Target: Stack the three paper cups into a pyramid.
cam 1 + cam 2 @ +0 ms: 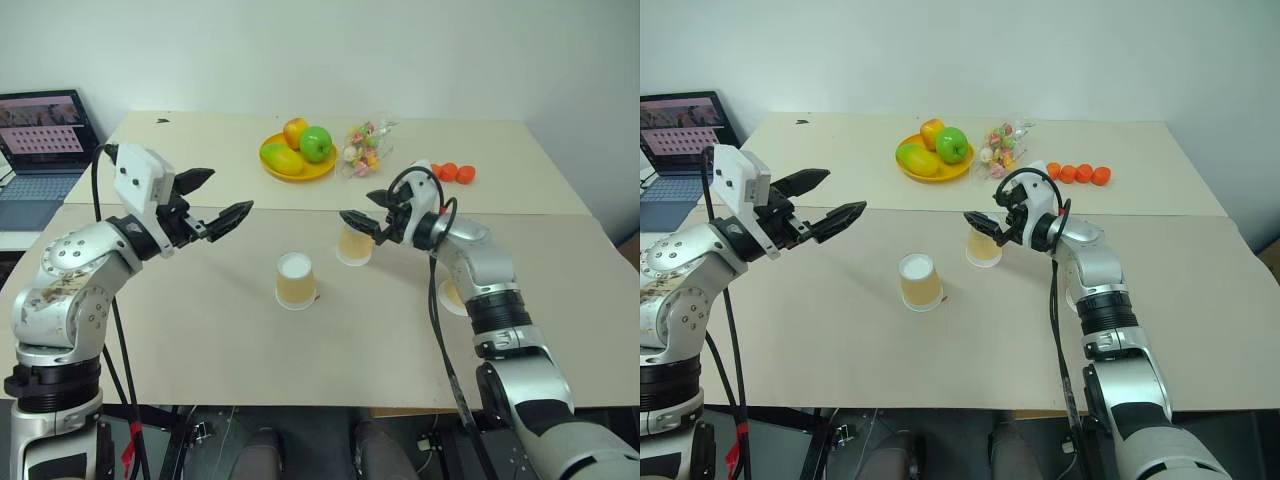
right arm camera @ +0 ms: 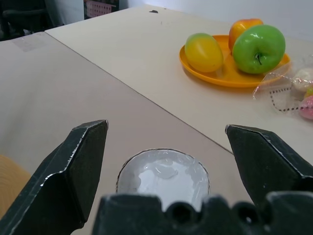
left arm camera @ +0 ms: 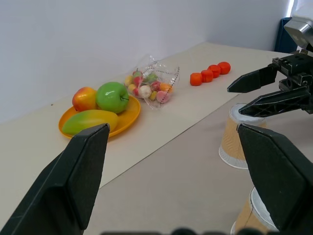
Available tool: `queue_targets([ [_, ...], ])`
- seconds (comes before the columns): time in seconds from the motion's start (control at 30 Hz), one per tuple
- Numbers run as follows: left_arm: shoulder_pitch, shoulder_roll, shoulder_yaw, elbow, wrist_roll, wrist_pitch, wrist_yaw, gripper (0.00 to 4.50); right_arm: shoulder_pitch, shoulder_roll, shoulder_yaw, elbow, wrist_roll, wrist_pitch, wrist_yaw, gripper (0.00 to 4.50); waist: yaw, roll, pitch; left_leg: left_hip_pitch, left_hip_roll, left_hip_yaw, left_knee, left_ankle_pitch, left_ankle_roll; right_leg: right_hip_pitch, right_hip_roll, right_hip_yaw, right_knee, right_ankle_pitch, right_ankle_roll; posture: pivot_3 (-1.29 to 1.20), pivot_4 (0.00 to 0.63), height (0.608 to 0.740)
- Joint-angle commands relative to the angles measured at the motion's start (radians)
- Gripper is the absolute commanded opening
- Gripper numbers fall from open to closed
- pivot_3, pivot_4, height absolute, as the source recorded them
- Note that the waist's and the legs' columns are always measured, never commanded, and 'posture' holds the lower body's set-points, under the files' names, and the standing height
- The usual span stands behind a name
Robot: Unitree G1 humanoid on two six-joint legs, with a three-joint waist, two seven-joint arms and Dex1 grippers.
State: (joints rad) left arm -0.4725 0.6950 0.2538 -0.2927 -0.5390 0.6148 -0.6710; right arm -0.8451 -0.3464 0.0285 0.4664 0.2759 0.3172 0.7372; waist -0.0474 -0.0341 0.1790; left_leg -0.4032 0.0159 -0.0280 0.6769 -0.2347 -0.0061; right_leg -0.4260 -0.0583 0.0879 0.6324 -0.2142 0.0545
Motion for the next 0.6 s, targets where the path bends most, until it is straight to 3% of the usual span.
queue_targets([
  [0.03, -0.025, 0.016, 0.008, -0.025, -0.005, -0.013, -0.001, 4.43, 0.007, -0.009, -0.022, -0.019, -0.005, -0.03, 0.007, 4.5, 0.0, 0.0, 0.0, 0.0, 0.0, 0.0, 0.0, 0.0, 0.0, 0.0, 0.0, 0.0, 0.0, 0.0, 0.0, 0.0, 0.15, 0.734],
  [0.6, -0.053, 0.013, -0.013, -0.006, 0.003, -0.019, -0.006, 4.43, 0.026, 0.007, -0.018, 0.021, -0.034, -0.058, 0.012, 4.5, -0.001, 0.0, 0.0, 0.0, 0.0, 0.0, 0.0, 0.0, 0.0, 0.0, 0.0, 0.0, 0.0, 0.0, 0.0, 0.0, 0.15, 0.734],
])
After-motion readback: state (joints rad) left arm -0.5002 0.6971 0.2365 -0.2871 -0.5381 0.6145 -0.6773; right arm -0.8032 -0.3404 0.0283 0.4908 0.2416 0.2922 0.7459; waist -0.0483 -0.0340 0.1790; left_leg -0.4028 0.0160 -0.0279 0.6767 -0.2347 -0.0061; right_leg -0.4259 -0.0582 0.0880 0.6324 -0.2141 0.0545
